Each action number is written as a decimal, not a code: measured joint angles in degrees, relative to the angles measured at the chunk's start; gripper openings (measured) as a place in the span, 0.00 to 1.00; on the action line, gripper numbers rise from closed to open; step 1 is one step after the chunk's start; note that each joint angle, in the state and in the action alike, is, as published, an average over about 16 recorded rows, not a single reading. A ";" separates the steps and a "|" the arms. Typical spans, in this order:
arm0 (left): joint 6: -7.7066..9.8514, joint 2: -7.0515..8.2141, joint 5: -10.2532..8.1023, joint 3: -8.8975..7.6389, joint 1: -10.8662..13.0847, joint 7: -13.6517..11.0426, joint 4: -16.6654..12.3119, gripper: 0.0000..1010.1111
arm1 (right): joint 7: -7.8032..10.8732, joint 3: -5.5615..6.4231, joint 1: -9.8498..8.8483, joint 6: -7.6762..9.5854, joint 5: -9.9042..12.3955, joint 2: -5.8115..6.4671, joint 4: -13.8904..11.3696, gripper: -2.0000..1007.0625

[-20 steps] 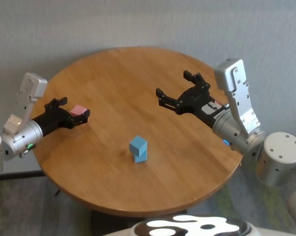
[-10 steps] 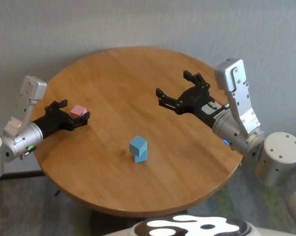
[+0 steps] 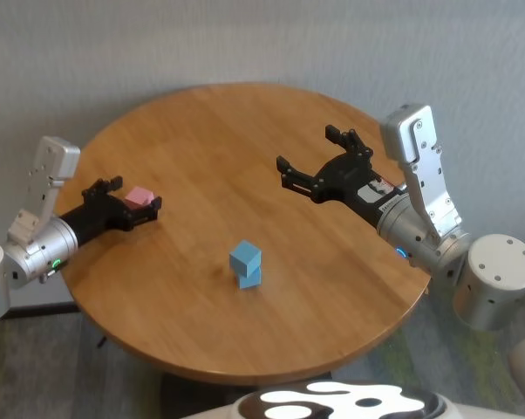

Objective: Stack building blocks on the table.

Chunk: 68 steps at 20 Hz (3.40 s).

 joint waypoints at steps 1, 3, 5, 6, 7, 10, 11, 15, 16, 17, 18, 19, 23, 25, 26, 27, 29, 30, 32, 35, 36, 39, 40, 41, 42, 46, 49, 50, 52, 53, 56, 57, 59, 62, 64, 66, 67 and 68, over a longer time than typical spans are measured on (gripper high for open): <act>-0.18 -0.07 -0.04 -0.09 -0.10 -0.08 0.25 0.99 | 0.00 0.00 0.00 0.00 0.00 0.00 0.00 1.00; -0.45 -0.16 -0.12 -0.24 -0.23 -0.21 0.57 0.99 | 0.00 0.00 0.00 0.00 0.00 0.00 0.00 1.00; -0.67 -0.24 -0.20 -0.34 -0.34 -0.39 0.84 0.99 | 0.00 0.00 0.00 0.00 0.00 0.00 0.00 1.00; -0.78 -0.27 -0.24 -0.38 -0.40 -0.47 0.98 0.99 | 0.00 0.00 0.00 0.00 0.00 0.00 0.00 1.00; -0.85 -0.29 -0.26 -0.41 -0.43 -0.48 1.08 0.99 | 0.00 0.00 0.00 0.00 0.00 0.00 0.00 1.00; -0.80 -0.27 -0.24 -0.46 -0.32 -0.39 0.99 0.99 | 0.00 0.00 0.00 0.00 0.00 0.00 0.00 1.00; -0.78 -0.26 -0.22 -0.49 -0.25 -0.35 0.91 0.99 | 0.00 0.00 0.00 0.00 0.00 0.00 0.00 1.00; -0.75 -0.23 -0.14 -0.70 0.14 -0.22 0.59 0.99 | 0.00 0.00 0.00 0.00 0.00 0.00 0.00 1.00; -0.77 -0.24 -0.13 -0.79 0.24 -0.21 0.55 0.99 | 0.00 0.00 0.00 0.00 0.00 0.00 0.00 1.00; -0.80 -0.25 -0.14 -0.88 0.34 -0.20 0.51 0.99 | 0.00 0.00 0.00 0.00 0.00 0.00 0.00 1.00; -0.82 -0.27 -0.15 -0.99 0.45 -0.19 0.48 0.99 | 0.00 0.00 0.00 0.00 0.00 0.00 0.00 1.00; -0.85 -0.29 -0.17 -1.10 0.57 -0.19 0.45 0.99 | 0.00 0.00 0.00 0.00 0.00 0.00 0.00 1.00; -0.82 -0.34 -0.24 -1.51 1.09 -0.10 0.10 0.99 | 0.00 0.00 0.00 0.00 0.00 0.00 0.00 1.00; -0.84 -0.37 -0.30 -1.70 1.30 -0.07 -0.04 0.99 | 0.00 0.00 0.00 0.00 0.00 0.00 0.00 1.00; -0.83 -0.39 -0.35 -1.79 1.39 -0.14 -0.09 0.99 | 0.00 0.00 0.00 0.00 0.00 0.00 0.00 1.00; -0.80 -0.41 -0.43 -1.89 1.48 -0.23 -0.10 0.99 | 0.00 0.00 0.00 0.00 0.00 0.00 0.00 1.00; -0.72 -0.45 -0.61 -2.06 1.59 -0.43 -0.06 0.99 | 0.00 0.00 0.00 0.00 0.00 0.00 0.00 1.00; -0.69 -0.47 -0.69 -2.13 1.63 -0.52 -0.04 0.98 | 0.00 0.00 0.00 0.00 0.00 0.00 0.00 1.00; -0.59 -0.50 -0.84 -2.24 1.72 -0.67 -0.01 0.97 | 0.00 0.00 0.00 0.00 0.00 0.00 0.00 1.00; -0.47 -0.52 -1.01 -2.33 1.77 -0.87 0.05 0.94 | 0.00 0.00 0.00 0.00 0.00 0.00 0.00 1.00; -0.43 -0.53 -1.06 -2.35 1.78 -0.94 0.08 0.92 | 0.00 0.00 0.00 0.00 0.00 0.00 0.00 1.00; -0.34 -0.55 -1.19 -2.39 1.80 -1.11 0.15 0.86 | 0.00 0.00 0.00 0.00 0.00 0.00 0.00 1.00; -0.32 -0.55 -1.23 -2.40 1.81 -1.16 0.18 0.83 | 0.00 0.00 0.00 0.00 0.00 0.00 0.00 1.00; -0.30 -0.56 -1.27 -2.42 1.82 -1.19 0.21 0.81 | 0.00 0.00 0.00 0.00 0.00 0.00 0.00 1.00; -0.28 -0.56 -1.28 -2.41 1.83 -1.18 0.23 0.78 | 0.00 0.00 0.00 0.00 0.00 0.00 0.00 1.00; -0.31 -0.55 -1.22 -2.34 1.83 -1.02 0.20 0.64 | 0.00 0.00 0.00 0.00 0.00 0.00 0.00 1.00; -0.34 -0.54 -1.16 -2.29 1.82 -0.94 0.18 0.55 | 0.00 0.00 0.00 0.00 0.00 0.00 0.00 1.00; -0.35 -0.53 -1.14 -2.27 1.82 -0.91 0.17 0.53 | 0.00 0.00 0.00 0.00 0.00 0.00 0.00 1.00; -0.37 -0.53 -1.11 -2.24 1.81 -0.88 0.16 0.48 | 0.00 0.00 0.00 0.00 0.00 0.00 0.00 1.00; -0.38 -0.52 -1.10 -2.23 1.81 -0.86 0.15 0.46 | 0.00 0.00 0.00 0.00 0.00 0.00 0.00 1.00; -0.38 -0.50 -1.07 -2.21 1.84 -0.82 0.04 0.42 | 0.00 0.00 0.00 0.00 0.00 0.00 0.00 1.00; -0.33 -0.46 -1.06 -2.21 1.92 -0.79 -0.16 0.41 | 0.00 0.00 0.00 0.00 0.00 0.00 0.00 1.00; 0.03 -0.24 -1.03 -2.14 2.48 -0.73 -1.36 0.40 | 0.00 0.00 0.00 0.00 0.00 0.00 0.00 1.00; 0.86 0.32 -0.92 -1.83 3.79 -0.83 -4.15 0.39 | 0.00 0.00 0.00 0.00 0.00 0.00 0.00 1.00; 1.59 0.82 -0.82 -1.49 4.92 -0.91 -6.56 0.39 | 0.00 0.00 0.00 0.00 0.00 0.00 0.00 1.00; 2.39 1.38 -0.73 -1.10 6.19 -0.99 -9.22 0.39 | 0.00 0.00 0.00 0.00 0.00 0.00 0.00 1.00; 2.82 1.68 -0.68 -0.89 6.86 -1.01 -10.64 0.39 | 0.00 0.00 0.00 0.00 0.00 0.00 0.00 1.00; 3.25 2.01 -0.64 -0.67 7.56 -1.03 -12.12 0.39 | 0.00 0.00 0.00 0.00 0.00 0.00 0.00 1.00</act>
